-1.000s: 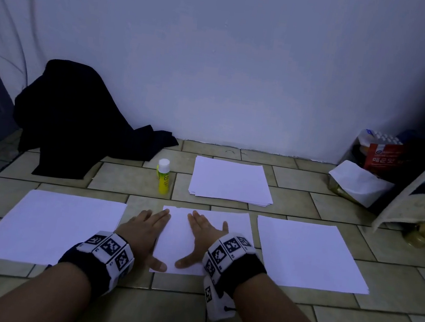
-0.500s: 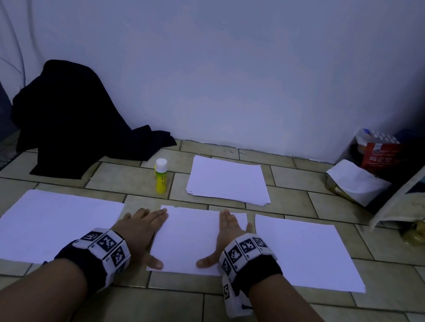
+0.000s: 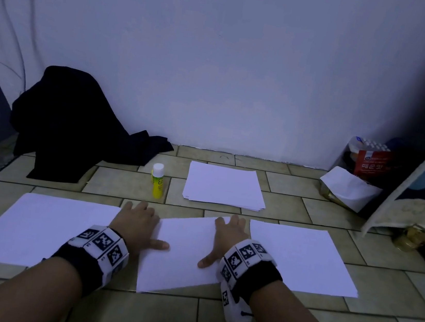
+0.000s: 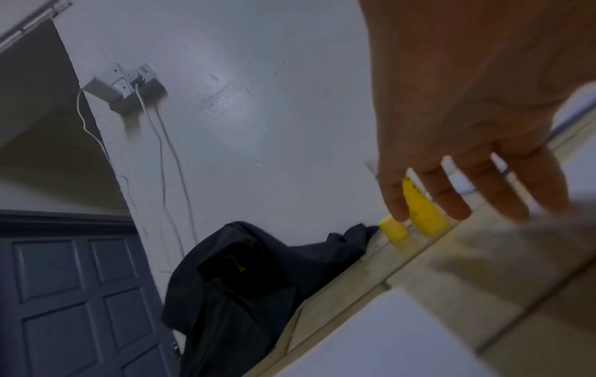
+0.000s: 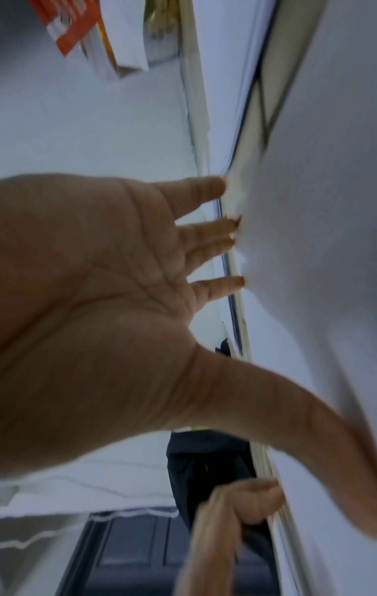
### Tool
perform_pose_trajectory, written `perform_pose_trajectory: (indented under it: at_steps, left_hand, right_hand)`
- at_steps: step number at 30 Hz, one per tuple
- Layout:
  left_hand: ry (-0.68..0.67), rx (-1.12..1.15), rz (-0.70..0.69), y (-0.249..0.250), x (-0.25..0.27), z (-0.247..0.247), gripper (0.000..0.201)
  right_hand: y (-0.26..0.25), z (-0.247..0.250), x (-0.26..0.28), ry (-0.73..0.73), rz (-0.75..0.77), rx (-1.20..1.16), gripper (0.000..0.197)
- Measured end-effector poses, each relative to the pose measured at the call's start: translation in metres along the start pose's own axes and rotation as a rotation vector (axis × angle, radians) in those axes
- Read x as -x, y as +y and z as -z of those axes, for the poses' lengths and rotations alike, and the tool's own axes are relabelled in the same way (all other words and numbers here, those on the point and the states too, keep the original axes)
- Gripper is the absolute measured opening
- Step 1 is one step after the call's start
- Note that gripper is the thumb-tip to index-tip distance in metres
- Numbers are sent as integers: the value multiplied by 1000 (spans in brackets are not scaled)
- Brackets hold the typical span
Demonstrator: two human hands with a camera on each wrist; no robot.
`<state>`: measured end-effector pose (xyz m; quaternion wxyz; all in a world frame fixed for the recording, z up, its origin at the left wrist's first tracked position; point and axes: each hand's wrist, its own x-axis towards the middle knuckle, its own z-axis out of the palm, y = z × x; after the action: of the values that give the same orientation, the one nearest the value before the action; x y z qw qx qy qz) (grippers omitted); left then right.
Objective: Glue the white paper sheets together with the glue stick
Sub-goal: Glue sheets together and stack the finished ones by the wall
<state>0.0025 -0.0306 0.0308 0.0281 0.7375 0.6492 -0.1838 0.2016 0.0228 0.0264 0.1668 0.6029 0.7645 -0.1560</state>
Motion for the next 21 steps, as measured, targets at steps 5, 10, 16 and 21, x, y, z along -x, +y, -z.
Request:
perform_pose_trajectory:
  at_steps: [5, 10, 16, 21]
  left_hand:
    - [94, 180, -191, 31, -1, -3, 51]
    - [74, 207, -138, 33, 1, -8, 31]
    - [51, 358, -30, 20, -1, -7, 46]
    - [-124, 331, 24, 11, -9, -16, 114]
  right_hand:
    - [-25, -4, 5, 9, 9, 13, 81]
    - [-46, -4, 2, 71, -29, -93, 44]
    - [-67, -17, -7, 13, 61, -122, 76]
    - [-77, -18, -13, 19, 182, -73, 80]
